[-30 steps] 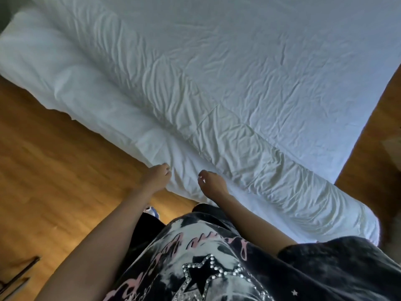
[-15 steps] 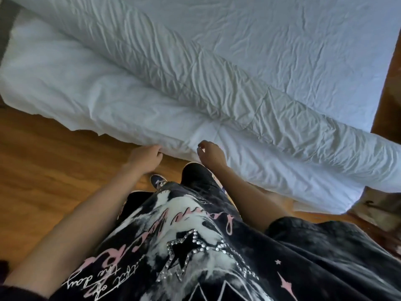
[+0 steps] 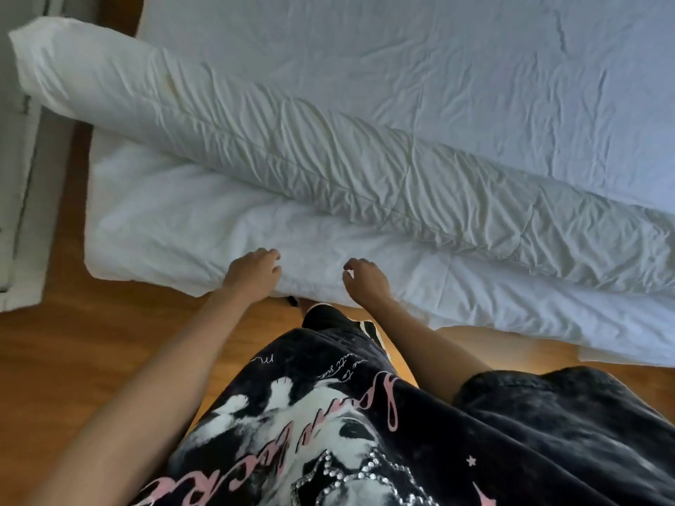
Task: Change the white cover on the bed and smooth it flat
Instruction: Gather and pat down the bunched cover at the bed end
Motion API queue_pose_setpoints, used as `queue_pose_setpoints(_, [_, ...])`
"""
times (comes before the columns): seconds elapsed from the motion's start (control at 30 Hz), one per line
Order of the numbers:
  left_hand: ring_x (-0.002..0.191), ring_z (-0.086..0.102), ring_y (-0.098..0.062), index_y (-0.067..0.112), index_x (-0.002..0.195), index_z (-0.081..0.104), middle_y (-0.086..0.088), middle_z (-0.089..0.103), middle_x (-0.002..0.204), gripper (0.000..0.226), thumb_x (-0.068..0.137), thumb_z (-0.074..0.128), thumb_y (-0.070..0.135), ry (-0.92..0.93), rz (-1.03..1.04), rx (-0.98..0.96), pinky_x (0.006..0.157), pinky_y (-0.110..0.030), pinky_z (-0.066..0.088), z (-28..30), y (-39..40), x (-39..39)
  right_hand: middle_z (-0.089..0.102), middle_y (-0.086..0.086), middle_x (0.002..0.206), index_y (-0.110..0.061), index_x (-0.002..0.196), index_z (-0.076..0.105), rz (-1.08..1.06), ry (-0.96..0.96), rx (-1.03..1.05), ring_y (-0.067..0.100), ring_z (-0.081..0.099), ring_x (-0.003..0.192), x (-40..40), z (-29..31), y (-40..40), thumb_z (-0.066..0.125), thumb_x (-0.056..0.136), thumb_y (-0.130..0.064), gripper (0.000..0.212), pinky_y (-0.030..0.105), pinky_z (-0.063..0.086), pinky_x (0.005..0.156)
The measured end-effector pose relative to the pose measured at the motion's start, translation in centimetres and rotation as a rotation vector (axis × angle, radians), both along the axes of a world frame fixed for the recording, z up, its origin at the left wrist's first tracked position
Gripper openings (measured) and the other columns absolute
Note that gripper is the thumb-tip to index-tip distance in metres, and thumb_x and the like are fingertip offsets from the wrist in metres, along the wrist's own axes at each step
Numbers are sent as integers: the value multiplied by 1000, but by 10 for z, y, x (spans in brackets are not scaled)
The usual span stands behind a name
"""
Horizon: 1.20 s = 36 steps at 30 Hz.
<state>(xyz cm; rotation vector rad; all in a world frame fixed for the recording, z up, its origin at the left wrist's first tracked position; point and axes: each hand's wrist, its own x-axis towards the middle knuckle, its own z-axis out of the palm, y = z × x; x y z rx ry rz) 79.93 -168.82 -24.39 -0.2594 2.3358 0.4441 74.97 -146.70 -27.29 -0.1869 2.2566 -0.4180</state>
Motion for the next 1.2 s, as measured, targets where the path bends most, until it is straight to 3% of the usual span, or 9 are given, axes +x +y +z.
queue_pose_setpoints(0.1, [119,52,-28,13,136,47,-9,49,139,39,101,36,25,-12,-51,-30,92,-40,45,-1,-56,-26,57,8,128,-13,126,57,-12,4,-47,26,48,120,-28,2,-60,42,99,-23,32,37,43,91])
queue_pose_setpoints(0.27, [120,50,-31,9,133,52,-11,52,134,37,100,40,21,132,16,-79,91,-42,43,-7,-140,-81,51,5,137,-12,131,54,-34,88,-108,24,42,128,-75,1,-129,43,99,-20,35,37,40,96])
queue_pose_setpoints(0.5, [112,48,-42,-1,118,58,-26,56,117,31,92,50,13,488,-36,-202,85,-54,46,-44,-265,-209,50,10,138,-9,133,52,-169,444,-98,29,44,125,-172,-40,-204,50,94,-17,40,39,40,97])
queue_pose_setpoints(0.7, [123,39,-44,4,131,50,-26,47,134,44,97,42,30,605,-97,-209,101,-54,37,-108,-351,-312,50,9,136,-13,138,46,-129,575,-24,29,43,125,-254,-93,-270,43,98,-35,45,35,33,99])
queue_pose_setpoints(0.8, [123,43,-46,10,136,47,-27,49,135,64,94,35,57,488,-127,-208,104,-53,36,-150,-387,-345,61,7,124,-18,128,53,-136,609,23,28,52,117,-269,-130,-300,33,100,-44,44,35,34,96])
queue_pose_setpoints(0.87, [116,51,-47,15,131,52,-27,55,128,92,81,20,85,425,-147,-201,101,-53,41,-181,-398,-349,65,7,115,-17,117,59,-215,668,62,28,56,111,-262,-158,-308,31,100,-44,43,34,35,94])
queue_pose_setpoints(0.93, [102,56,-49,5,115,60,-33,59,112,107,75,8,90,438,-228,-190,91,-53,46,-209,-395,-339,65,8,112,-14,111,61,-275,732,91,29,57,108,-251,-185,-307,33,99,-42,42,34,36,92])
queue_pose_setpoints(1.03, [79,57,-49,-9,90,58,-38,57,84,92,91,17,74,610,-286,-218,72,-46,42,-223,-382,-306,66,11,102,-12,99,63,-313,875,161,31,59,98,-233,-211,-310,34,97,-38,39,37,36,86])
queue_pose_setpoints(1.2, [81,58,-50,-6,96,62,-36,61,87,76,99,20,57,724,-237,-255,71,-49,37,-215,-369,-251,68,9,93,-14,89,62,-359,963,293,30,59,93,-207,-209,-313,28,98,-35,41,36,31,84])
